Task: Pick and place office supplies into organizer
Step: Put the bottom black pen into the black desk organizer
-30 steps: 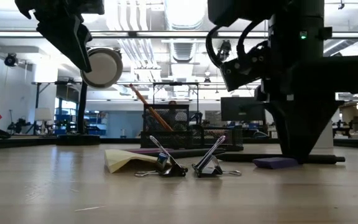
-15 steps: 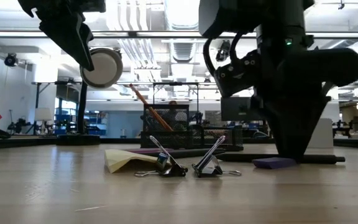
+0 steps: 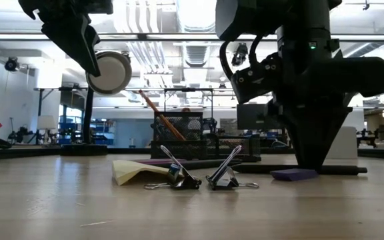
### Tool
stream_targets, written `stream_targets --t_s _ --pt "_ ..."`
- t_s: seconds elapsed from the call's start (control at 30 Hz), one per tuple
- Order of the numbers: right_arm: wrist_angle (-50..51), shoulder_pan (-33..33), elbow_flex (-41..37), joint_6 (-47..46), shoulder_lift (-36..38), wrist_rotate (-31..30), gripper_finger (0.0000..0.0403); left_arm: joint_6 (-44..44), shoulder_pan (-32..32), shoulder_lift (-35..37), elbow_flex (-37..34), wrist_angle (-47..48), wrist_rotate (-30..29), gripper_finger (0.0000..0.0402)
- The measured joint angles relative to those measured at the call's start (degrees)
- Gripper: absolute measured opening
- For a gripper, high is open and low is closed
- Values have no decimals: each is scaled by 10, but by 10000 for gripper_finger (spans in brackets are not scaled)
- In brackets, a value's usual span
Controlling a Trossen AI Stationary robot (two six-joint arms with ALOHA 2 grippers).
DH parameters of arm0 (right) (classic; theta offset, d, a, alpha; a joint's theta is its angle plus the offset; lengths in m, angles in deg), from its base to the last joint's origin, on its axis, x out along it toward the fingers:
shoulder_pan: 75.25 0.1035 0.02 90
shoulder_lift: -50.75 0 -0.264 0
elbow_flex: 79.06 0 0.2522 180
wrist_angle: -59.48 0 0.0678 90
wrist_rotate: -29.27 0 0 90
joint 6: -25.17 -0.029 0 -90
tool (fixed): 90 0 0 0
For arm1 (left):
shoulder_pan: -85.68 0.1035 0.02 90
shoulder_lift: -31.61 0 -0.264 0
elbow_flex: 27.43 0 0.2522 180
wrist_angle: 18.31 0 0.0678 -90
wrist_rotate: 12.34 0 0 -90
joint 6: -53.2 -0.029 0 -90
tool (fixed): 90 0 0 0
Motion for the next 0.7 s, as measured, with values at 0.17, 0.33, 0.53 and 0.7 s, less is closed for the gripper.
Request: stream_targets --t_s 0.17,0.33,0.53,0.7 --pt "4 0 1 23 0 0 44 0 0 0 -1 0 -7 180" --pt "22 0 12 50 0 -4 18 0 0 0 -1 0 -7 180" --pt "61 -2 39 80 -5 -48 16 0 0 0 -1 0 -7 180" --pt "125 -5 86 114 -5 -128 15 0 0 4 -1 5 -7 180"
